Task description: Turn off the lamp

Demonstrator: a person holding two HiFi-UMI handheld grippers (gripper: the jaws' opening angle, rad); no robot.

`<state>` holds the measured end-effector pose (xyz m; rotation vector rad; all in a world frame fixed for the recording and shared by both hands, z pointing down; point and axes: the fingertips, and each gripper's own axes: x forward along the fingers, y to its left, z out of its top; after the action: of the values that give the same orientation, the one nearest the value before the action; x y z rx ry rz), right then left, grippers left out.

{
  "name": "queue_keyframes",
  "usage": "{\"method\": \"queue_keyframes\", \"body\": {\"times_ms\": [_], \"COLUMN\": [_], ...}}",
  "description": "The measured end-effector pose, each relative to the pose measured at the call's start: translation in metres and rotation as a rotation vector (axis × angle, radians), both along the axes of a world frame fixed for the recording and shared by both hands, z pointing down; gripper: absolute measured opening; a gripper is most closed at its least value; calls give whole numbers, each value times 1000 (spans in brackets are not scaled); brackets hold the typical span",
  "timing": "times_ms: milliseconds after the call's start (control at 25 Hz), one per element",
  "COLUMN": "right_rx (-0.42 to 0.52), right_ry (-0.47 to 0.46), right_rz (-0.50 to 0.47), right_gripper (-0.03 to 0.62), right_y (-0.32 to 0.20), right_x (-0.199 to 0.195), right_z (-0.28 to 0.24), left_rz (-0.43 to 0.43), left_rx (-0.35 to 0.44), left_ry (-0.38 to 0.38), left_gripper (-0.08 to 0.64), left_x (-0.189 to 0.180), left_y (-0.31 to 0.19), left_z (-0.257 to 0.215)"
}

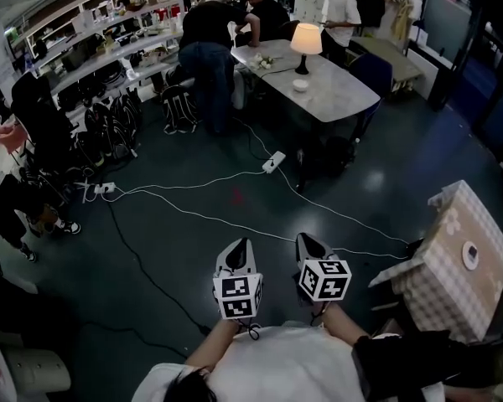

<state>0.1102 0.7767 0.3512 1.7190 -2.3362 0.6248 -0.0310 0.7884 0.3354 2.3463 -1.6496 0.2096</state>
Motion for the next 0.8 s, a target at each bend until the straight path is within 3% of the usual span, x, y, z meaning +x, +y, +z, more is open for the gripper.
{"method": "queue_keyframes", "body": {"times_ms": [400,800], "right_rx": [-34,-59], "right_ry": [34,16], "right_rz": [-15,-51], "right_gripper": [0,-1], "right_y": [-14,-63], "right_x": [-27,-46], "right_z": [15,29], "left_rz": [-25,-88], "left_rx": [-50,-54], "left_ry": [42,13], "left_gripper": [-9,-9], "left_x": [-28,-55], "left_y": [-10,-53], "left_z": [25,32]}}
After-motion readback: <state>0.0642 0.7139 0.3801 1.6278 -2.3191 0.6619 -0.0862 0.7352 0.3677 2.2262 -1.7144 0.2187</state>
